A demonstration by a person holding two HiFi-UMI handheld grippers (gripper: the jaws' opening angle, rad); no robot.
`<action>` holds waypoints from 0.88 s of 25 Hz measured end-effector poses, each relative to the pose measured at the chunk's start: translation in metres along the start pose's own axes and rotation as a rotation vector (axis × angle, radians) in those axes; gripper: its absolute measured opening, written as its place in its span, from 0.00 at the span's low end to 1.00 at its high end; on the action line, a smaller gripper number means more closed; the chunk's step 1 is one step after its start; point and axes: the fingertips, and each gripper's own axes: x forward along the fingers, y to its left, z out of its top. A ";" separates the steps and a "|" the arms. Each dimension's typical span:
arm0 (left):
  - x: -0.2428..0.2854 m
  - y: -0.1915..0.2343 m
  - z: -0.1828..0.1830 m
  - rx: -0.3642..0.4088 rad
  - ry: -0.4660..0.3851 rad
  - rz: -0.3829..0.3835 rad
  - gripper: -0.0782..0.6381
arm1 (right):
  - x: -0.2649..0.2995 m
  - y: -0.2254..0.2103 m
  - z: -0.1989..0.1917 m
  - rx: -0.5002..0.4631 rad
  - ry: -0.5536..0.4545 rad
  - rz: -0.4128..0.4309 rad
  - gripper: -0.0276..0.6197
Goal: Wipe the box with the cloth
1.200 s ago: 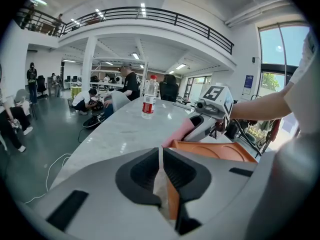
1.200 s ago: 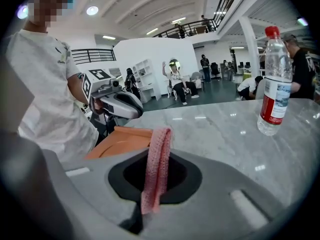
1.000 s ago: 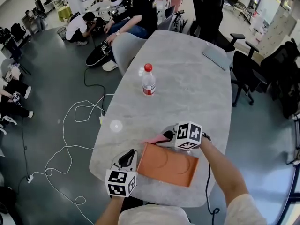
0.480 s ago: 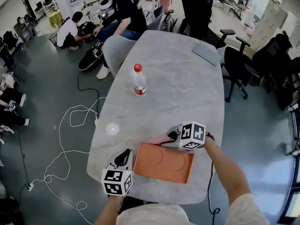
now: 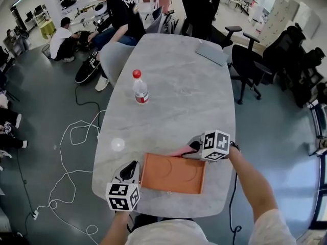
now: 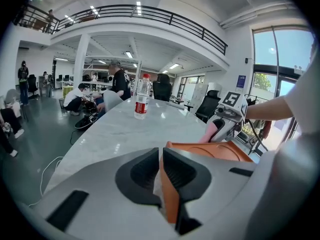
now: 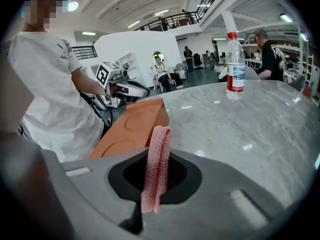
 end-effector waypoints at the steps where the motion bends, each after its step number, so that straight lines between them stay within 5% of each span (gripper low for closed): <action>1: 0.000 -0.001 -0.001 0.002 0.001 -0.004 0.15 | -0.004 0.001 -0.004 0.010 -0.001 -0.010 0.06; 22: 0.002 -0.009 -0.004 0.028 0.016 -0.070 0.15 | -0.061 0.014 -0.056 0.204 -0.035 -0.198 0.06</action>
